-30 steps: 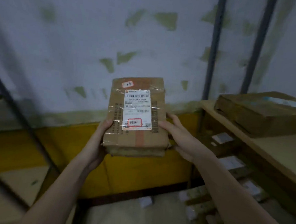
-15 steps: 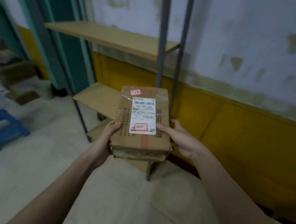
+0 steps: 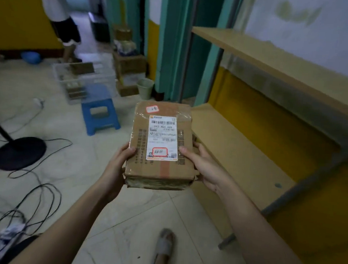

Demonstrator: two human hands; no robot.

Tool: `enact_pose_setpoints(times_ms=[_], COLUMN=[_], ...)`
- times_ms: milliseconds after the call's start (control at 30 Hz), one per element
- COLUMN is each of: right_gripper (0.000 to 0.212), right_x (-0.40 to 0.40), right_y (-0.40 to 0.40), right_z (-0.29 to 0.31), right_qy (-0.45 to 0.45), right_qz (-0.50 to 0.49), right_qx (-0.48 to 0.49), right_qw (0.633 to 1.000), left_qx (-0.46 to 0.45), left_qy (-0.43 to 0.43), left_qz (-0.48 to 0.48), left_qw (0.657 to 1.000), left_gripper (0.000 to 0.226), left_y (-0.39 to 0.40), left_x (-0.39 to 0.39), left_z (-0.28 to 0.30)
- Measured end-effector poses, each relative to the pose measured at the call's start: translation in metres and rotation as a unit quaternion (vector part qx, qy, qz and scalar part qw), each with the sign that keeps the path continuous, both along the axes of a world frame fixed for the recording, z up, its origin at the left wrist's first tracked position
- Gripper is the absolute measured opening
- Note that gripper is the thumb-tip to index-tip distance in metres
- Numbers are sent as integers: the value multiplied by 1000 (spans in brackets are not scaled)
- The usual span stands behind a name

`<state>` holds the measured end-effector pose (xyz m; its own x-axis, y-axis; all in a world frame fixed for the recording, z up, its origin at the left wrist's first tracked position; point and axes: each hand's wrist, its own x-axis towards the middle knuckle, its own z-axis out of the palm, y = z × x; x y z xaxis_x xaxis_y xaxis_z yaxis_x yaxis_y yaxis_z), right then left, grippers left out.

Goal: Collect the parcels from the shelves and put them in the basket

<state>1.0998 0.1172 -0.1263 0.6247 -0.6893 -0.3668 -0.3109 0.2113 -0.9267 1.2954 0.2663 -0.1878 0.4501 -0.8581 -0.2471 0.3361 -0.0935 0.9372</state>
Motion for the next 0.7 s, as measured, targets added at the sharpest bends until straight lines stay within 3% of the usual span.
enact_pose_setpoints(times_ms=[100,267,333,600,700], right_gripper=[39,84,90,41,32], right_x=[59,170,211,356,416], right_y=[-36,-104,-124,-172,-183], right_z=[-16,-35,-40,-47,-56], right_qy=[-14,-8,-10,-20,-6], right_qz=[32,116,151,213,228], right_qx=[8,42,62,59,50], right_qw=[999,992,986,975,972], left_qx=[4,17,25,49,61], left_qy=[0,5,10,40,50], left_qz=[37,109,132,190,207], left_qw=[999,994,991,980,975], left_gripper=[71,71,69,73,71], left_y=[-17,-54,-66,-98,-106], left_x=[49,131,164,275,319], left_z=[-10,-18,-20,-37,-46])
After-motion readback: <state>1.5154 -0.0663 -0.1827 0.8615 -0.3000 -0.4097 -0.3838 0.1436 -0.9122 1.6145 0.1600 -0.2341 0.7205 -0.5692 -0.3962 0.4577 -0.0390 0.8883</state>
